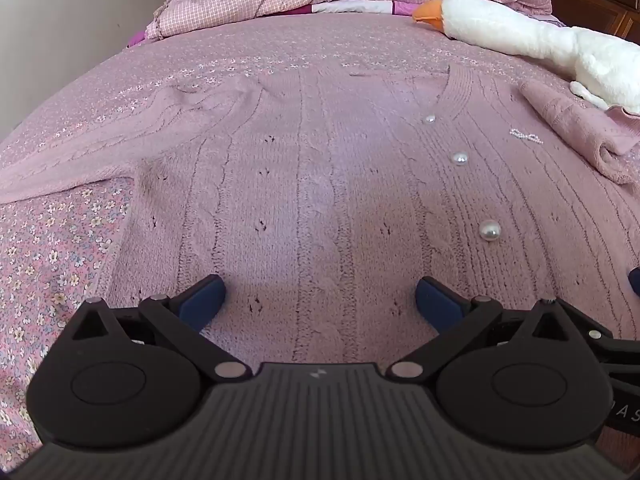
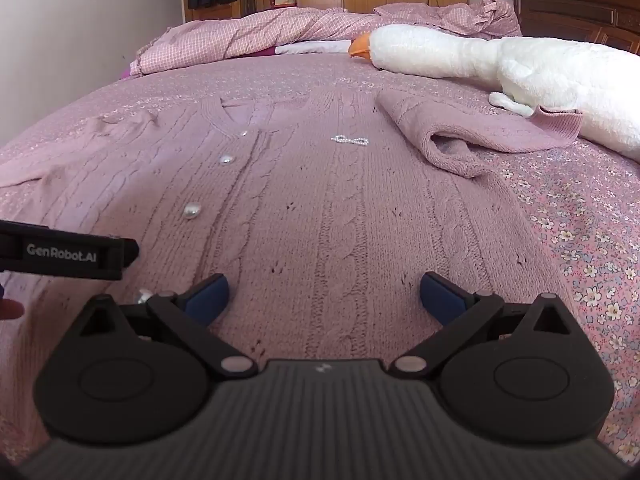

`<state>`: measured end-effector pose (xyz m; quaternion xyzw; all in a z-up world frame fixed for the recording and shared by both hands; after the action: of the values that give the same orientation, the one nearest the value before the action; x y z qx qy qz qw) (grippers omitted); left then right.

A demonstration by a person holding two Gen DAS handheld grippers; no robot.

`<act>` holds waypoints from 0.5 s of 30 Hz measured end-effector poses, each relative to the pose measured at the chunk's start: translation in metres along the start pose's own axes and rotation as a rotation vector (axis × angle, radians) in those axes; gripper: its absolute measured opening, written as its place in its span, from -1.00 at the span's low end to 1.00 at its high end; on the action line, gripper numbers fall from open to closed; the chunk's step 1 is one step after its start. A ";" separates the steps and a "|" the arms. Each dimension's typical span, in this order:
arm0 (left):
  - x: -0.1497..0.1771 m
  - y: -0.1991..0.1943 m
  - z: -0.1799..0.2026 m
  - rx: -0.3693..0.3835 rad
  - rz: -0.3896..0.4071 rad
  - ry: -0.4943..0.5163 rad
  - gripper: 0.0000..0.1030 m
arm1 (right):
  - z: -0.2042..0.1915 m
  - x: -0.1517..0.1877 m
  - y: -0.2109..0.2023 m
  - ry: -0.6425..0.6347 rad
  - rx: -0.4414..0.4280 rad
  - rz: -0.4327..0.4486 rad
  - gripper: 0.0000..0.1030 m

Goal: Fold small clothes

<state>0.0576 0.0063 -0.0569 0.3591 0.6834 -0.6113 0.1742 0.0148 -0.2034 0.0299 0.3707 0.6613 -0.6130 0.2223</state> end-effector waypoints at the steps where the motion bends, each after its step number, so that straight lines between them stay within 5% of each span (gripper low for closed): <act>1: -0.001 0.000 0.006 -0.006 0.001 0.004 1.00 | 0.000 0.000 0.000 0.000 0.000 0.000 1.00; 15: -0.001 0.000 0.006 -0.007 0.003 0.005 1.00 | 0.000 0.000 0.000 -0.001 0.001 0.002 1.00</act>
<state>0.0566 0.0002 -0.0576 0.3609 0.6854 -0.6079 0.1745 0.0146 -0.2031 0.0303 0.3712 0.6606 -0.6132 0.2232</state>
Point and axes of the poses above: each gripper's, at about its wrist camera, not at the fingertips, and y roughly the way its jaws point, z to its right, x to its underside, the point moved 8 cm from there along y, roughly the way its jaws point, and after that the axes turned 11 degrees about y, right-handed, at the moved point
